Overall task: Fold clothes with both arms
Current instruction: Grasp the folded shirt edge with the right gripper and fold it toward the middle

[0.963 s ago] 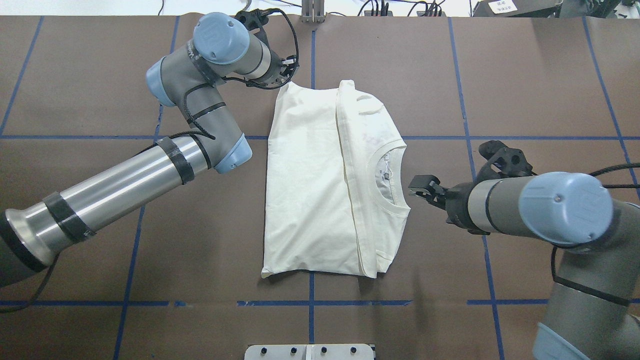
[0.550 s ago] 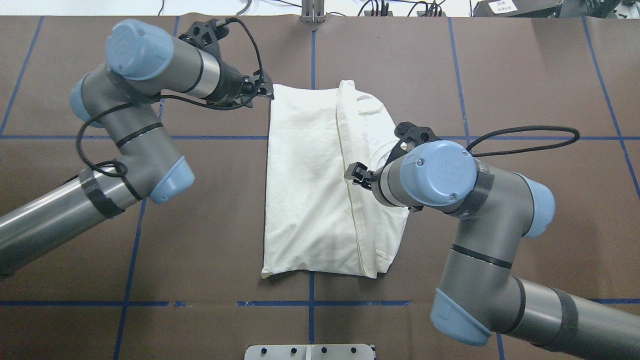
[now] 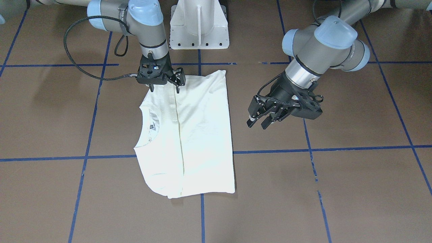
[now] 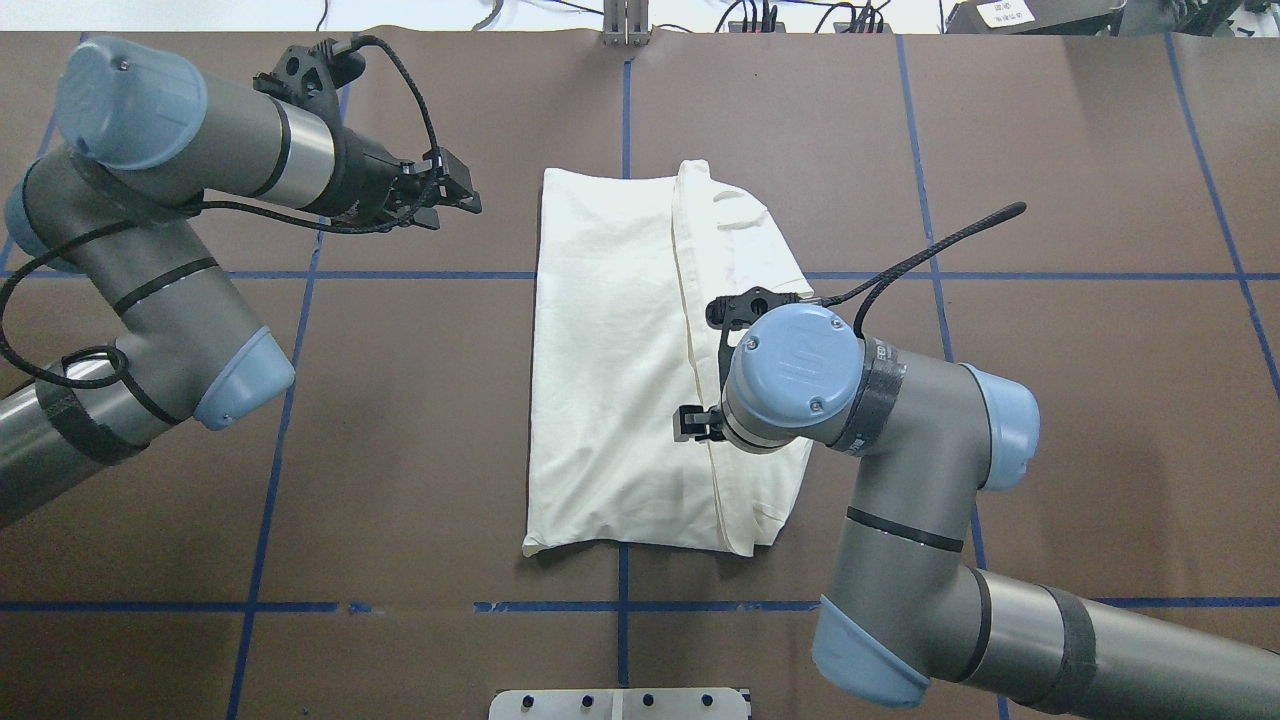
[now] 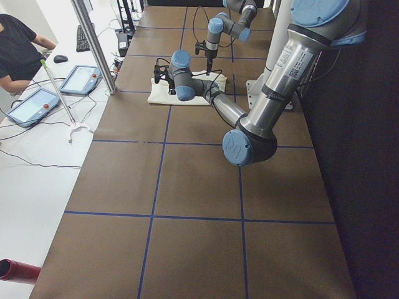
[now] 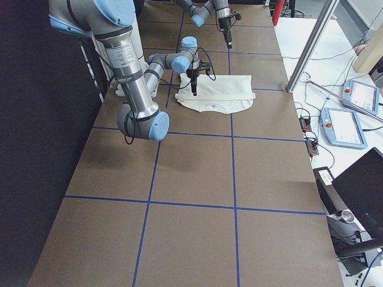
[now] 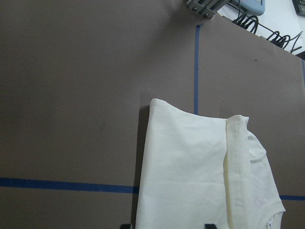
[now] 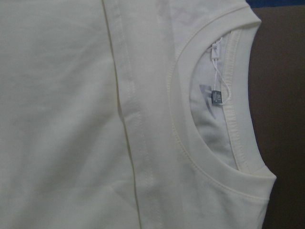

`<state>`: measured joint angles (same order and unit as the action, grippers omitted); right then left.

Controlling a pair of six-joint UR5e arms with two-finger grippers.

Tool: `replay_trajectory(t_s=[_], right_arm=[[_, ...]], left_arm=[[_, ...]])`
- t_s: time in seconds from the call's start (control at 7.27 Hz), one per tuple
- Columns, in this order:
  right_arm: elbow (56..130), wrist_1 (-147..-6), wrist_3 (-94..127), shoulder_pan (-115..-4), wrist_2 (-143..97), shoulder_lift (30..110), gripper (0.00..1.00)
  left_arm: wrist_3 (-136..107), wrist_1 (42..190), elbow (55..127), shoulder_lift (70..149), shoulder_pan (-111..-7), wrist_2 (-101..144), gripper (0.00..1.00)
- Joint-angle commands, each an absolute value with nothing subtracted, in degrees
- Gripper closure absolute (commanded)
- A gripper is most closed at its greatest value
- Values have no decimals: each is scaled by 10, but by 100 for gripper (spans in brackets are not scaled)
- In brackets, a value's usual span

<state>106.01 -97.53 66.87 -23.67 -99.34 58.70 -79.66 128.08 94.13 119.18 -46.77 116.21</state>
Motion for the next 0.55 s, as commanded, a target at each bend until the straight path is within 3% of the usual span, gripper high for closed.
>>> replay_trajectory(t_s=[0.0,0.41], right_arm=[[1036,-1028,563,-216,-996,568,0],[987,-1046,548,-207,-1004,540,0]], left_arm=[[-797,1281,938,1190,-465,1163,40],[-797,1285,932,1189,-464,1162,40]])
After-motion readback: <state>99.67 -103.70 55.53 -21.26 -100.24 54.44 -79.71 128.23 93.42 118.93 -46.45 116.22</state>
